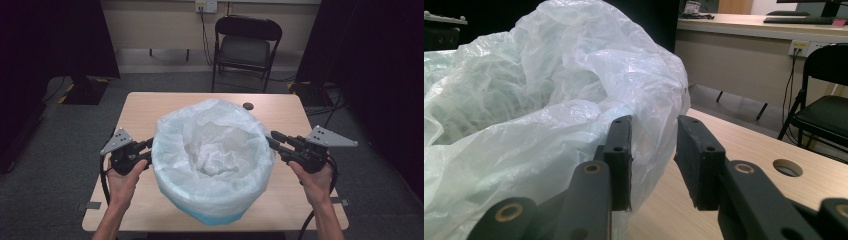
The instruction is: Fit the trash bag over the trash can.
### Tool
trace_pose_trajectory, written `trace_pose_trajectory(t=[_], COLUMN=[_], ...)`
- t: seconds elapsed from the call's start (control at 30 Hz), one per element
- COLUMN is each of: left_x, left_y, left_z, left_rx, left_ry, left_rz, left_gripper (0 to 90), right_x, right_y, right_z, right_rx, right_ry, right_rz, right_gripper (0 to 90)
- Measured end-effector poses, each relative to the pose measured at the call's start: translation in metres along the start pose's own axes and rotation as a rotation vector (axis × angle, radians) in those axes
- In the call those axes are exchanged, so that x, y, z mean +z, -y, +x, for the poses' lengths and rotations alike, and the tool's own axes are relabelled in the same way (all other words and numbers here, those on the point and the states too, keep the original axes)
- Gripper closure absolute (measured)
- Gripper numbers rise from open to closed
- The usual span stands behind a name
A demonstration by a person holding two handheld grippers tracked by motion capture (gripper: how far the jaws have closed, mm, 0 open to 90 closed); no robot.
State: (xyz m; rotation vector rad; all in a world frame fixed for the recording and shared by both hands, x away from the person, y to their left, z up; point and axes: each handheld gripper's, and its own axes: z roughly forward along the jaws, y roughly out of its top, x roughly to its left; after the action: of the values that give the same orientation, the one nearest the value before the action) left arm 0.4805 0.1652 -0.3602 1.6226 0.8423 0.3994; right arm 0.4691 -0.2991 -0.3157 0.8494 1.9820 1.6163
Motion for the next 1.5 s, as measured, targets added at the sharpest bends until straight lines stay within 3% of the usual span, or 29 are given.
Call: trace_pose_trajectory(t=[0.23, 0.43, 0.57, 0.63, 0.8, 0.83, 0.93, 1.03, 1.07, 1.13, 1.2, 1.27, 1.3, 1.33, 1.4, 1.43, 1.47, 1.5], left_x=[0.013, 0.019, 0.023, 0.024, 0.028, 0.028, 0.023, 0.016, 0.012, 0.011, 0.010, 0.010, 0.012, 0.012, 0.017, 0.017, 0.020, 0.020], left_y=[0.000, 0.003, 0.003, 0.003, 0.005, 0.006, 0.009, 0.018, 0.028, 0.034, 0.050, 0.070, 0.090, 0.090, 0.110, 0.110, 0.116, 0.116], left_z=[-0.023, -0.034, -0.038, -0.040, -0.040, -0.039, -0.034, -0.022, -0.013, -0.009, 0.002, 0.012, 0.022, 0.022, 0.034, 0.034, 0.037, 0.037], left_rx=[0.030, 0.024, 0.039, 0.043, 0.056, 0.054, 0.048, 0.027, 0.026, 0.024, 0.038, 0.031, 0.029, 0.029, 0.012, 0.012, 0.052, 0.052], left_ry=[0.076, 0.106, 0.132, 0.136, 0.139, 0.130, 0.044, 0.016, -0.020, -0.032, -0.063, -0.093, -0.151, -0.151, -0.184, -0.184, -0.205, -0.205], left_rz=[0.019, 0.018, 0.028, 0.036, 0.050, 0.051, 0.056, 0.065, 0.093, 0.115, 0.178, 0.222, 0.278, 0.278, 0.370, 0.370, 0.404, 0.404], left_gripper=[60.8, 57.1, 56.2, 55.7, 50.1, 46.3, 38.8, 36.6, 34.8, 31.5, 28.9, 28.1, 26.7, 26.7, 26.7, 26.4, 26.2, 25.5], right_x=[-0.037, -0.059, -0.070, -0.077, -0.078, -0.076, -0.067, -0.061, -0.053, -0.049, -0.036, -0.030, -0.020, -0.020, -0.001, 0.006, 0.014, 0.014], right_y=[0.013, 0.015, 0.007, -0.001, -0.014, -0.017, -0.029, -0.037, -0.047, -0.052, -0.068, -0.074, -0.084, -0.084, -0.097, -0.101, -0.104, -0.104], right_z=[-0.004, -0.005, -0.007, -0.007, 0.000, 0.002, 0.009, 0.013, 0.016, 0.018, 0.021, 0.022, 0.024, 0.024, 0.029, 0.030, 0.032, 0.032], right_rx=[0.013, 0.009, 0.015, 0.014, -0.015, -0.024, -0.055, -0.081, -0.103, -0.112, -0.136, -0.141, -0.147, -0.147, -0.149, -0.146, -0.149, -0.149], right_ry=[0.015, 0.031, 0.052, 0.039, 0.032, 0.029, 0.003, -0.011, -0.028, -0.037, -0.059, -0.065, -0.081, -0.081, -0.123, -0.142, -0.148, -0.148], right_rz=[-0.009, -0.001, -0.028, -0.058, -0.085, -0.086, -0.088, -0.087, -0.086, -0.079, -0.062, -0.059, -0.054, -0.054, -0.037, -0.022, -0.008, -0.008], right_gripper=[66.1, 59.2, 50.7, 47.1, 45.6, 45.8, 48.4, 49.7, 50.3, 50.3, 50.1, 50.1, 49.6, 49.6, 48.2, 48.0, 47.4, 47.4])
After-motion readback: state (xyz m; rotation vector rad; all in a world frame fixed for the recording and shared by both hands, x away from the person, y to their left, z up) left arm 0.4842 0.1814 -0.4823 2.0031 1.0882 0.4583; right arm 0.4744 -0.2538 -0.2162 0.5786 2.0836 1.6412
